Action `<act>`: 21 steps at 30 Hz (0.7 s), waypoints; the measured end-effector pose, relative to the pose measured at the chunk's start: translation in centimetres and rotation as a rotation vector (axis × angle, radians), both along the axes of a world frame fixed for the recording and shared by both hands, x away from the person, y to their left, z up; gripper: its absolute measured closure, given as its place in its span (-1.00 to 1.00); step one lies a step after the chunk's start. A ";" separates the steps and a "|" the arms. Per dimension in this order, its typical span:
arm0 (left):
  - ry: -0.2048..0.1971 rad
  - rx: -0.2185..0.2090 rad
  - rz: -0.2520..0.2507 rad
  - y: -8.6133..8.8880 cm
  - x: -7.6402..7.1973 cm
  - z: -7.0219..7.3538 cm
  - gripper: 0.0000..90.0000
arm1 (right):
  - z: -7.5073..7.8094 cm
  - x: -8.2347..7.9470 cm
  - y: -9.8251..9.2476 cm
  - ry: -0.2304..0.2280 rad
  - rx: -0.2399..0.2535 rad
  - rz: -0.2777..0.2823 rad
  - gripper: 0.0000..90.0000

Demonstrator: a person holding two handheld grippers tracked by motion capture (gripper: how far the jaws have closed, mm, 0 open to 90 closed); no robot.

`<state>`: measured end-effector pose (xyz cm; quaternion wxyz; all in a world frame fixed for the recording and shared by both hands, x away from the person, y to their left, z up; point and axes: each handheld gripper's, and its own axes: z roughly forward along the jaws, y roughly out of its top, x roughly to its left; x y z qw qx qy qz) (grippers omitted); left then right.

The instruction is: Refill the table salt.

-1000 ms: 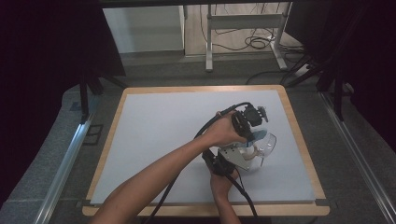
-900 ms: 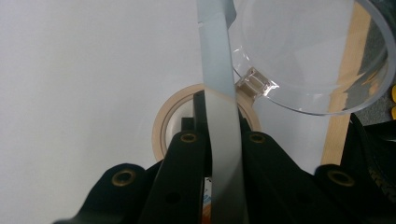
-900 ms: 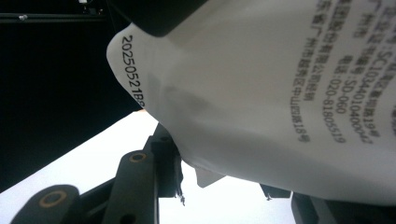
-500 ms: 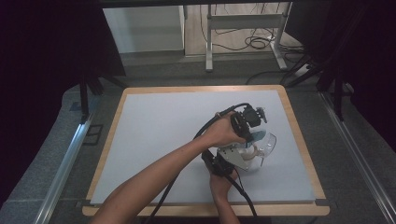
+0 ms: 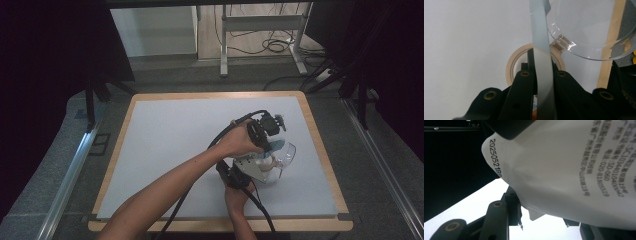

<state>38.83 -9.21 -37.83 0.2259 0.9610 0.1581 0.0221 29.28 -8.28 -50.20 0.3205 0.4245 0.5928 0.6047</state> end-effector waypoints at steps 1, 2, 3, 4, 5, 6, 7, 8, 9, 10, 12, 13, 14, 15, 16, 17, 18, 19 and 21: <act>0.000 0.000 0.000 0.0 0.0 0.0 1.00 | 0.0 0.0 0.0 0.000 0.000 0.000 0.28; 0.001 0.000 -0.001 0.0 0.0 0.0 1.00 | 0.0 0.0 0.0 0.000 -0.002 0.000 0.28; 0.001 -0.001 0.000 0.0 0.0 0.0 1.00 | 0.0 0.0 0.0 -0.001 -0.001 0.003 0.28; 0.001 -0.002 0.000 0.0 0.0 0.0 1.00 | 0.0 0.0 0.0 -0.001 -0.002 0.003 0.28; 0.001 -0.002 -0.001 0.0 0.0 0.0 1.00 | 0.0 0.0 0.0 -0.001 -0.003 0.003 0.28; 0.001 -0.002 -0.001 0.0 0.0 0.0 1.00 | 0.0 0.0 0.0 -0.001 -0.004 0.000 0.28; 0.001 -0.001 -0.002 0.0 0.0 0.0 1.00 | 0.0 0.0 0.0 -0.002 -0.004 0.002 0.28; 0.001 0.000 -0.002 0.1 0.0 0.1 1.00 | 0.0 0.0 0.0 -0.002 -0.003 0.002 0.28; 0.000 0.000 -0.002 0.1 0.1 0.1 1.00 | 0.0 0.1 0.0 -0.003 -0.003 0.003 0.28; -0.001 -0.002 0.000 0.1 0.0 0.1 1.00 | 0.1 0.0 0.0 0.000 -0.001 0.002 0.28; -0.002 -0.005 -0.001 0.1 0.0 0.2 1.00 | 0.1 0.1 0.0 -0.005 -0.005 0.002 0.28; -0.002 -0.004 -0.001 0.1 0.0 0.2 1.00 | 0.1 0.1 0.0 -0.005 -0.006 -0.001 0.28; -0.003 -0.003 -0.001 0.1 0.0 0.2 1.00 | 0.1 0.1 0.0 -0.005 -0.005 -0.001 0.28; -0.003 -0.005 0.000 0.1 0.0 0.2 1.00 | 0.1 0.1 0.1 -0.006 -0.004 -0.001 0.28; -0.003 -0.005 0.000 0.1 0.0 0.2 1.00 | 0.1 0.1 0.1 -0.006 -0.002 0.001 0.28; -0.003 -0.004 -0.001 0.1 0.0 0.2 1.00 | 0.1 0.1 0.1 -0.006 -0.002 0.001 0.28; -0.003 -0.003 -0.001 0.1 0.0 0.2 1.00 | 0.2 0.1 0.1 -0.005 -0.001 0.002 0.28; -0.004 -0.002 -0.002 0.2 0.1 0.2 1.00 | 0.2 0.1 0.1 -0.006 -0.004 0.002 0.28; -0.004 -0.002 -0.001 0.2 0.1 0.3 1.00 | 0.2 0.1 0.1 -0.007 -0.002 0.002 0.28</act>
